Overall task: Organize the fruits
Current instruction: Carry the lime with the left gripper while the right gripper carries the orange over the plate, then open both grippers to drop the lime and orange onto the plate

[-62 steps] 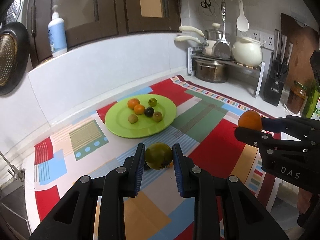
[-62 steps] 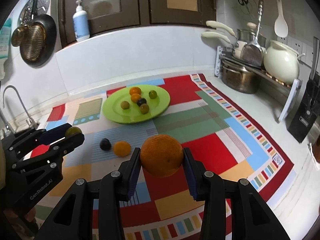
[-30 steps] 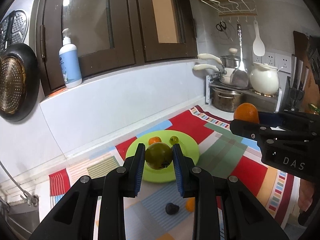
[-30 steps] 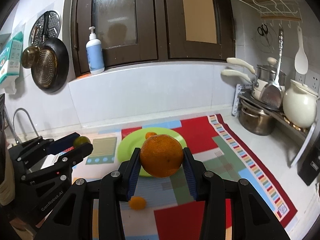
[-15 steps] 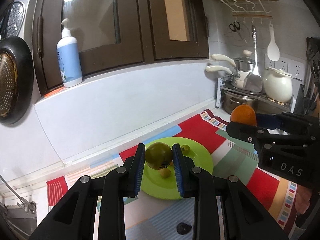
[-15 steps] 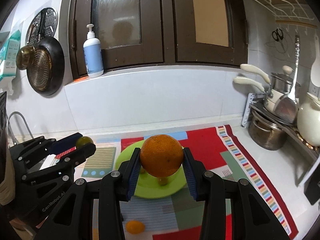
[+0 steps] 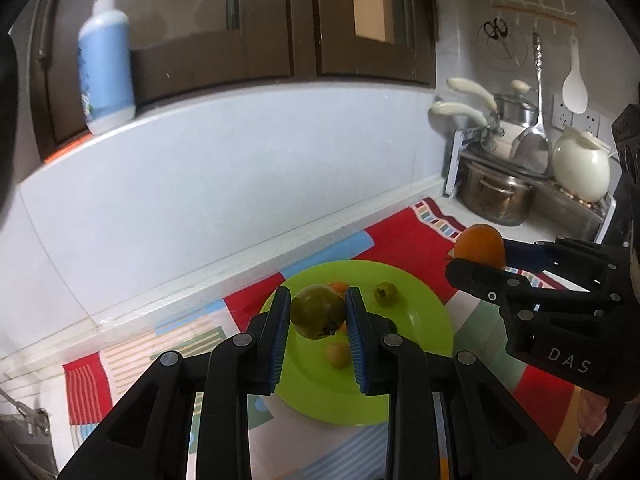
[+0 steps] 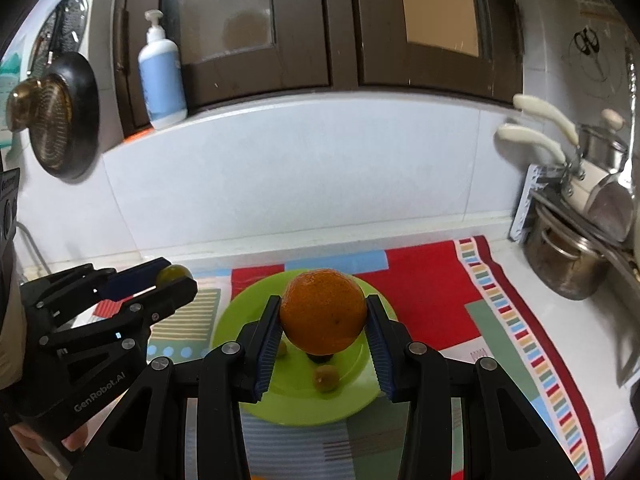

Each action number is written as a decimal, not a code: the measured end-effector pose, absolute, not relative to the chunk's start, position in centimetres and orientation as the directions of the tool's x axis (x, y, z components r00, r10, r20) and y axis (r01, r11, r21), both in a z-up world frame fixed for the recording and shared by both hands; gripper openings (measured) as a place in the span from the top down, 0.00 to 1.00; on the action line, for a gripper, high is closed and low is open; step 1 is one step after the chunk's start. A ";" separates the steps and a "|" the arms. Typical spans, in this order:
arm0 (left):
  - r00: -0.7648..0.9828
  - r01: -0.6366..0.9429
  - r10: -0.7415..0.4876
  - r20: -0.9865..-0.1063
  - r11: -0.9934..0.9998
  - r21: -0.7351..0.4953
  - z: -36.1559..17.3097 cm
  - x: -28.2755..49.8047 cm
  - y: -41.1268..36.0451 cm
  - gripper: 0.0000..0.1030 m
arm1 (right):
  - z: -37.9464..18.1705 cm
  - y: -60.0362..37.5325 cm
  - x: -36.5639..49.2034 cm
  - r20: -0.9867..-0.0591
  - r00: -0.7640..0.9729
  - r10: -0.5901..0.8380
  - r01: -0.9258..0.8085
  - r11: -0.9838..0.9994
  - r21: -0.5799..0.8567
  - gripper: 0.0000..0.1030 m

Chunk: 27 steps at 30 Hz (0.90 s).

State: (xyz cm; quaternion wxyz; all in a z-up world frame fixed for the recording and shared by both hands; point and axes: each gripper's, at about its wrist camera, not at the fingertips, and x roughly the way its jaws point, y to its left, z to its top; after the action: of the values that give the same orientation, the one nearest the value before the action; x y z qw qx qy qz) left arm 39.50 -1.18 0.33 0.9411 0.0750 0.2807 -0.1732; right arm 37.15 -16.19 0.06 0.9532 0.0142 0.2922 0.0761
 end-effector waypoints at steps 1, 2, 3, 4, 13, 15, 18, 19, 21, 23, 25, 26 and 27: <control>0.777 0.371 -0.285 -0.562 0.927 0.043 0.0 40.0 -1.2 0.73 | -0.4 -16.3 37.7 -0.563 0.812 0.154 -0.135 0.988 0.075 0.59; 0.770 0.375 -0.286 -0.570 0.926 0.042 -0.3 40.6 -1.3 0.73 | -0.6 -16.3 38.0 -0.569 0.808 0.155 -0.134 0.988 0.078 0.59; 0.764 0.378 -0.286 -0.579 0.925 0.042 -0.7 41.1 -1.4 0.73 | -1.1 -16.4 38.5 -0.577 0.802 0.154 -0.133 0.988 0.079 0.59; 0.759 0.381 -0.285 -0.586 0.924 0.044 -1.1 41.5 -1.5 0.73 | -1.4 -16.5 38.9 -0.584 0.797 0.152 -0.130 0.988 0.080 0.59; 0.700 0.397 -0.268 -0.662 0.916 0.050 -4.5 45.5 -2.0 0.73 | -5.2 -17.1 42.3 -0.651 0.744 0.152 -0.126 0.988 0.087 0.59; 0.688 0.401 -0.264 -0.676 0.915 0.050 -5.1 46.0 -2.2 0.73 | -5.8 -17.1 42.9 -0.662 0.734 0.154 -0.128 0.988 0.087 0.59; 0.673 0.403 -0.258 -0.693 0.914 0.051 -6.2 46.8 -2.3 0.73 | -6.7 -17.1 43.5 -0.676 0.720 0.158 -0.132 0.987 0.091 0.59; 0.670 0.403 -0.254 -0.697 0.914 0.054 -6.5 47.0 -2.4 0.73 | -6.9 -17.1 43.7 -0.679 0.716 0.159 -0.132 0.987 0.092 0.59; 0.667 0.402 -0.251 -0.702 0.914 0.055 -6.9 47.3 -2.4 0.73 | -7.4 -17.2 44.1 -0.684 0.712 0.158 -0.132 0.987 0.091 0.59; 0.662 0.403 -0.249 -0.706 0.913 0.056 -7.2 47.6 -2.5 0.73 | -7.8 -17.2 44.3 -0.690 0.706 0.162 -0.134 0.987 0.094 0.59; 0.660 0.405 -0.247 -0.710 0.913 0.059 -7.5 47.8 -2.5 0.72 | -8.2 -17.1 44.6 -0.696 0.699 0.164 -0.137 0.986 0.095 0.59; 0.660 0.405 -0.246 -0.710 0.913 0.060 -7.5 48.0 -2.5 0.72 | -8.3 -17.1 44.7 -0.698 0.697 0.166 -0.138 0.986 0.097 0.59; 0.661 0.404 -0.245 -0.710 0.913 0.061 -7.6 48.0 -2.5 0.72 | -8.5 -17.1 44.8 -0.700 0.694 0.168 -0.140 0.985 0.098 0.59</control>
State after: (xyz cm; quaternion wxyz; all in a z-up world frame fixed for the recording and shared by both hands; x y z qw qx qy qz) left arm 48.05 -2.53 -7.59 0.9049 0.1072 0.3709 -0.1794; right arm 44.78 -17.06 -8.46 0.9203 0.0186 0.3818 0.0838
